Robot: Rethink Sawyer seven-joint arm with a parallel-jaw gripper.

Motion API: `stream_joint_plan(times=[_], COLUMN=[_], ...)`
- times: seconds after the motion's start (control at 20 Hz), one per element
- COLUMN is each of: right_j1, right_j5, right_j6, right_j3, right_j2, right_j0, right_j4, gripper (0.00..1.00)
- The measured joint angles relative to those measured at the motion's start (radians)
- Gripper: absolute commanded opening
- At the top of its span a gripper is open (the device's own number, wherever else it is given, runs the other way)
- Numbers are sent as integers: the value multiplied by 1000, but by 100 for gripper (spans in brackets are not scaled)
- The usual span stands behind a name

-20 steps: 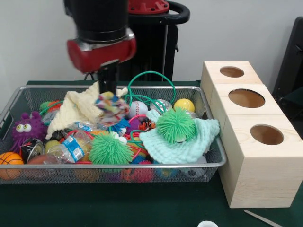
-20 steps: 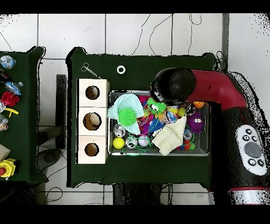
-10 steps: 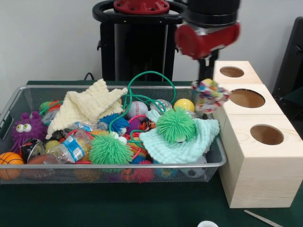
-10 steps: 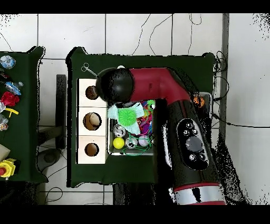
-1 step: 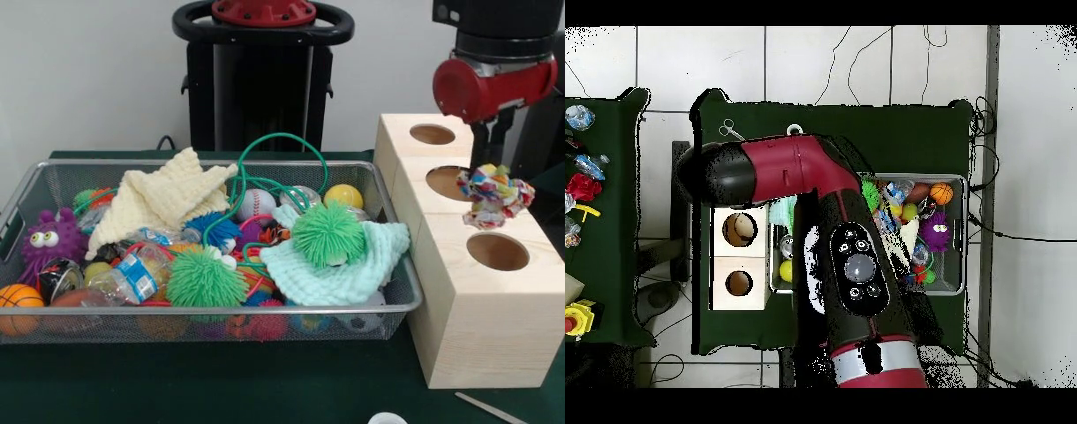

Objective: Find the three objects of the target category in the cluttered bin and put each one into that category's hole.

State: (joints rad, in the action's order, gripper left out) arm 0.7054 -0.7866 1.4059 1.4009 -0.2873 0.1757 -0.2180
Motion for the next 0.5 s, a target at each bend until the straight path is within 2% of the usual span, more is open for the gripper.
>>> stream_joint_plan(times=[0.2, 0.5], right_j1=[-36, -95], right_j5=[46, 91], right_j6=[33, 35], right_j3=[-16, -25], right_j2=[18, 56], right_j0=[-10, -7], right_j4=[0, -1], gripper=[0, 0])
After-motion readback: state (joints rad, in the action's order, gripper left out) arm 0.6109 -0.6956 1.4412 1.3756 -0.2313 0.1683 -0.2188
